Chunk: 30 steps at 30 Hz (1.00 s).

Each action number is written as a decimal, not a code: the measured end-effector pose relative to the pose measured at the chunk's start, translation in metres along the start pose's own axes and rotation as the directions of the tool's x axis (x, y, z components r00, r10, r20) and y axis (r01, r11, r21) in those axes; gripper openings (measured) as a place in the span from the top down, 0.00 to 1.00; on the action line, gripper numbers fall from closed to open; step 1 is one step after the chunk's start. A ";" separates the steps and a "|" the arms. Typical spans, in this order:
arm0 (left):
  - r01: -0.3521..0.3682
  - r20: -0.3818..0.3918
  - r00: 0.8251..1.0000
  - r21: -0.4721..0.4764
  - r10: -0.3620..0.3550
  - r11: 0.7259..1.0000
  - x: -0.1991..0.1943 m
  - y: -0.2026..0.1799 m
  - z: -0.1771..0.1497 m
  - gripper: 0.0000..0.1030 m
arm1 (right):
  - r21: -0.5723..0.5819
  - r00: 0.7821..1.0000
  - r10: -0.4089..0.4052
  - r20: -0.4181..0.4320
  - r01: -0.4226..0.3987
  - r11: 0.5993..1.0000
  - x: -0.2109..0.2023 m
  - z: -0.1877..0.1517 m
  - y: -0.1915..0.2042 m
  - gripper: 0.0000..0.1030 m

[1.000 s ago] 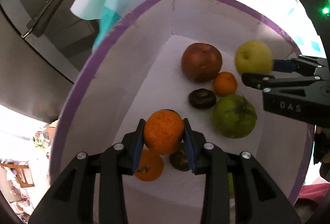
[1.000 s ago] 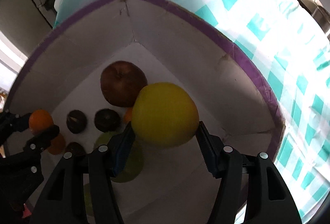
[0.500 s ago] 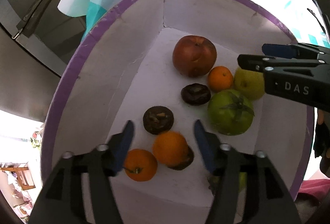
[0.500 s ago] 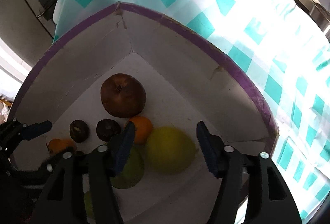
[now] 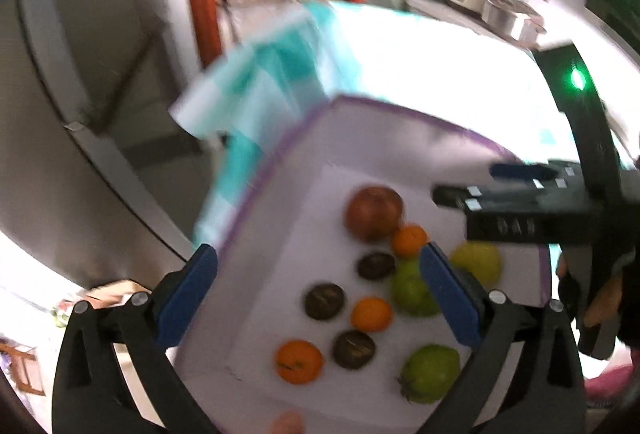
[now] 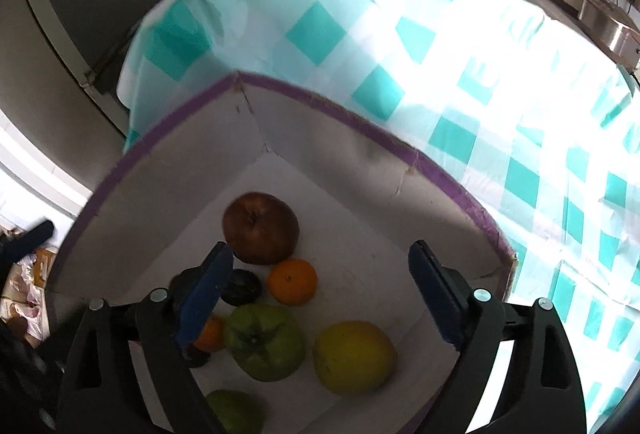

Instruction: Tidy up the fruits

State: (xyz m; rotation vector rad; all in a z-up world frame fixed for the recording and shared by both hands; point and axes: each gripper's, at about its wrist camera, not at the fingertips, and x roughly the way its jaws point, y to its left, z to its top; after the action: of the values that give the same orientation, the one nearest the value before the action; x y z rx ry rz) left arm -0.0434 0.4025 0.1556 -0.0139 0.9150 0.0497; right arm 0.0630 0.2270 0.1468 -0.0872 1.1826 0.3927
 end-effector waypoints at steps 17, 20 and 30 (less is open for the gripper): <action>0.060 -0.301 0.952 -0.006 -0.059 0.998 0.046 0.004 -0.026 0.02 | 0.004 0.998 -0.038 -0.055 0.039 0.999 0.001 -0.019 0.009 0.16; 0.067 -0.304 0.950 -0.002 -0.065 0.998 0.048 0.004 -0.027 0.02 | -0.001 0.997 -0.042 -0.061 0.042 0.999 0.003 -0.020 0.011 0.16; 0.072 -0.313 0.947 -0.003 -0.070 0.997 0.049 0.006 -0.027 0.02 | -0.015 0.996 -0.041 -0.075 0.040 0.999 0.010 -0.018 0.015 0.16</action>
State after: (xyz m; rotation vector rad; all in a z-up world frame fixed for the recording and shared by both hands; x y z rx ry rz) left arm -0.0353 0.4095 0.1007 -0.0479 1.2319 -0.0246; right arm 0.0454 0.2390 0.1329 -0.1384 1.2512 0.3646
